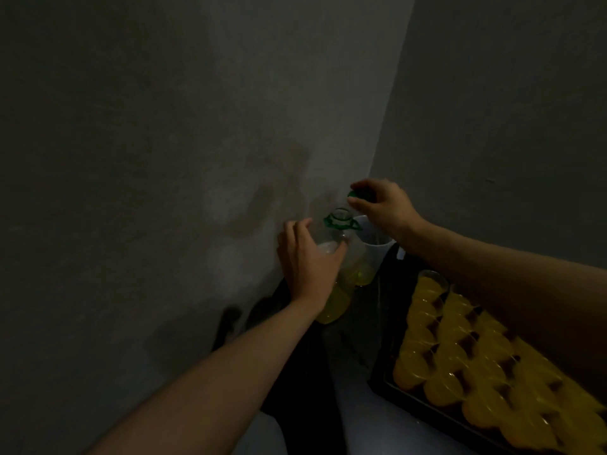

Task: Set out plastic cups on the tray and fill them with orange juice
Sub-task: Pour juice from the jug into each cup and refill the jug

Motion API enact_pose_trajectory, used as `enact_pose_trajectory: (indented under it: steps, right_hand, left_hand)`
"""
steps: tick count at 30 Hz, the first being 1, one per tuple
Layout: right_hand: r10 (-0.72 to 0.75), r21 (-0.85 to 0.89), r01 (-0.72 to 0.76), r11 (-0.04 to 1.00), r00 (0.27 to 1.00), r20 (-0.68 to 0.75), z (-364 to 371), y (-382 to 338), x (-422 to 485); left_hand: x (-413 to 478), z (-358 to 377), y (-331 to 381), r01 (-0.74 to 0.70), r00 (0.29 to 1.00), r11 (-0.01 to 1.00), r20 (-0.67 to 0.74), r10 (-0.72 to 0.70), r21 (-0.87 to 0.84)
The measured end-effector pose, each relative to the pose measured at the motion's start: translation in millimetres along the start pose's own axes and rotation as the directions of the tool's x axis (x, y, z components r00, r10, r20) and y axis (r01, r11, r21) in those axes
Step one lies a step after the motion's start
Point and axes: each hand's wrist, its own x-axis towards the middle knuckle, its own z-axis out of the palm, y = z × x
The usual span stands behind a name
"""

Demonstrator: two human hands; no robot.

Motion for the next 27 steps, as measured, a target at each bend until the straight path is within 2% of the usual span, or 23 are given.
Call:
enact_pose_trajectory:
  steps: [2, 6, 10, 13, 16, 20, 27]
  right_hand:
    - [-0.016, -0.027, 0.017, 0.999, 1.0, 0.02, 7, 0, 7]
    - [-0.027, -0.027, 0.029, 0.999, 0.997, 0.071, 13, 4, 13]
    - [-0.072, -0.049, 0.076, 0.996, 0.994, 0.088, 14, 10, 14]
    - [-0.096, -0.066, 0.105, 0.992, 0.987, 0.132, 11, 10, 14]
    - [-0.133, -0.19, 0.177, 0.966, 0.966, 0.223, 2, 5, 16]
    - [-0.132, -0.327, 0.237, 0.915, 0.941, 0.311, -8, -5, 22]
    - [-0.085, -0.344, 0.247, 0.906, 0.902, 0.423, -15, -14, 28]
  left_hand:
    - [5, 3, -4, -0.014, 0.998, 0.999, 0.059, 0.011, 0.044]
    - [13, 19, -10, 0.016, 0.988, 0.999, 0.154, -0.011, -0.034]
    - [23, 38, -17, 0.03, 0.964, 1.0, 0.266, -0.031, 0.009]
    - [24, 46, -26, 0.012, 0.972, 1.0, 0.233, -0.008, -0.017]
    - [26, 50, -33, 0.01, 0.984, 0.999, 0.179, -0.002, -0.04]
    - [26, 47, -30, 0.008, 0.984, 0.999, 0.18, -0.001, -0.036]
    - [24, 41, -29, -0.015, 0.98, 0.999, 0.199, 0.022, -0.035]
